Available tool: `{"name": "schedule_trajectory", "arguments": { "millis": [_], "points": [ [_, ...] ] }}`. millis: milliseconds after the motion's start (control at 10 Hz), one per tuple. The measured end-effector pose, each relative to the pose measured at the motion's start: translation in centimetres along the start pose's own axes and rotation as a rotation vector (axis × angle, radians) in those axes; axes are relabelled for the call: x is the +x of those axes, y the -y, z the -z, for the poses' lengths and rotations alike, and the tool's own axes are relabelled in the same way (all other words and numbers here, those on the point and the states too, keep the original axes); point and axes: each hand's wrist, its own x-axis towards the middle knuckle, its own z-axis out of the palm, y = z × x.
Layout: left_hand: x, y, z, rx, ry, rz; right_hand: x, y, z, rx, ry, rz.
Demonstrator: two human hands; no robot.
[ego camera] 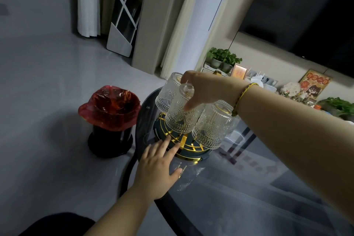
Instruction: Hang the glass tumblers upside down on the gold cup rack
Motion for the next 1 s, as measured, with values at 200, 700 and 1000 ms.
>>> {"name": "schedule_trajectory", "arguments": {
  "millis": [200, 700, 1000],
  "points": [
    [0.0, 0.1, -0.2, 0.0, -0.018, -0.005, 0.0, -0.4, -0.4, 0.0, 0.002, 0.001],
    [0.1, -0.1, 0.0, 0.002, -0.012, -0.004, 0.2, -1.1, -1.7, 0.077, -0.1, 0.018],
    [-0.3, -0.5, 0.6, 0.019, 0.023, 0.005, -2.3, -1.7, -1.1, 0.088, -0.226, 0.021]
  ]
}}
